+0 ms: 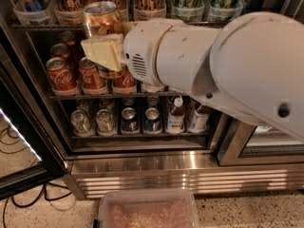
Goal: Pick orange can from top shelf of fridge
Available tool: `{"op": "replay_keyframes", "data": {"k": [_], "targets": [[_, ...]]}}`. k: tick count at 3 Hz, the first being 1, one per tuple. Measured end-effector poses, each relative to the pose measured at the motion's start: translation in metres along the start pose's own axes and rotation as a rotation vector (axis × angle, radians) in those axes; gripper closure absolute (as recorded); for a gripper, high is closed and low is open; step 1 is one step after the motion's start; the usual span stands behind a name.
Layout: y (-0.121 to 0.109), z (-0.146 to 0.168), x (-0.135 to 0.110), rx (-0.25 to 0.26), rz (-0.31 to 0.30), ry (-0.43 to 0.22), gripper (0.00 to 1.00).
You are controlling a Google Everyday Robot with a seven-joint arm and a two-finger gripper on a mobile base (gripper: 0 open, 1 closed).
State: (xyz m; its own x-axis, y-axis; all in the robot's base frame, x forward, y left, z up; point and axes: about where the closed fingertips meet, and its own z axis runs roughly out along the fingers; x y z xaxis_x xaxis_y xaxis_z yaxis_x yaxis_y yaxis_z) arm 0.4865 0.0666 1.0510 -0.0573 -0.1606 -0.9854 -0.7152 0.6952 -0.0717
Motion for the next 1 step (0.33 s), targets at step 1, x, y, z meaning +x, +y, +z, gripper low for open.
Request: {"op": "replay_keyframes", "data": {"k": [1], "targets": [[0.0002,-0.0001,0.0,0.0,0.0,0.0,1.0]]}}
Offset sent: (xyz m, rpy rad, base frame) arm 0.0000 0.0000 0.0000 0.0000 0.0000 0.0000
